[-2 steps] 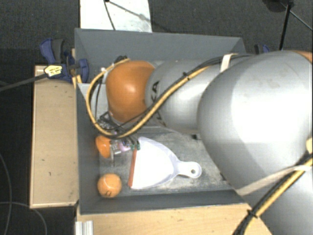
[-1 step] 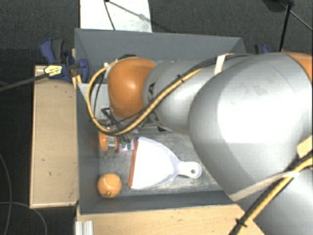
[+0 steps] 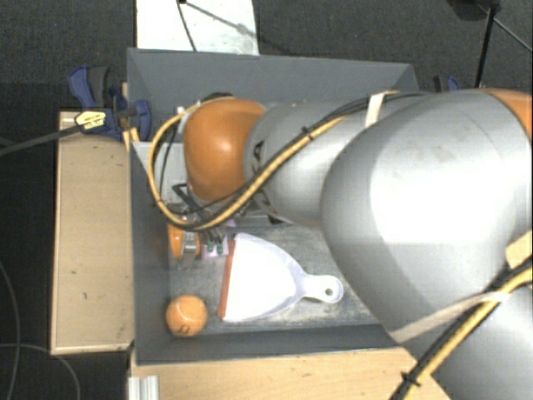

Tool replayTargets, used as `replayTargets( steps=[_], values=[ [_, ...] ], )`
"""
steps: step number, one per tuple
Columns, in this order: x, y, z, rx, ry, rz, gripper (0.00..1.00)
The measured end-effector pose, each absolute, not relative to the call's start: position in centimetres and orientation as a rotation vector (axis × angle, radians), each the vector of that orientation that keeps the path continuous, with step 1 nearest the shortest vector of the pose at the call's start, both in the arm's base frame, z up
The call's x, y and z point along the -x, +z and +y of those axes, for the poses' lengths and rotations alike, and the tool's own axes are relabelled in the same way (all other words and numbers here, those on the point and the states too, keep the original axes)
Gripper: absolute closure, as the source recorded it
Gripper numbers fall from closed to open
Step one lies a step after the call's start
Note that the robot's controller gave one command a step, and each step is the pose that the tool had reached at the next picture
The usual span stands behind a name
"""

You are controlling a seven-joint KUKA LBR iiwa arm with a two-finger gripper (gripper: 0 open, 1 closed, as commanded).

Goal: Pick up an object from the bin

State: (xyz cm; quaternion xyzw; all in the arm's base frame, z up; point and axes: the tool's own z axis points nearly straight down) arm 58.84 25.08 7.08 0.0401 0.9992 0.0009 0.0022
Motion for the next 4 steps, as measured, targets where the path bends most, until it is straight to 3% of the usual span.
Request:
replayTargets(
  steps=[4],
  values=[
    [-58.9, 9.8, 25.1, -0.129, 0.005, 3.133, 1.00]
  ],
)
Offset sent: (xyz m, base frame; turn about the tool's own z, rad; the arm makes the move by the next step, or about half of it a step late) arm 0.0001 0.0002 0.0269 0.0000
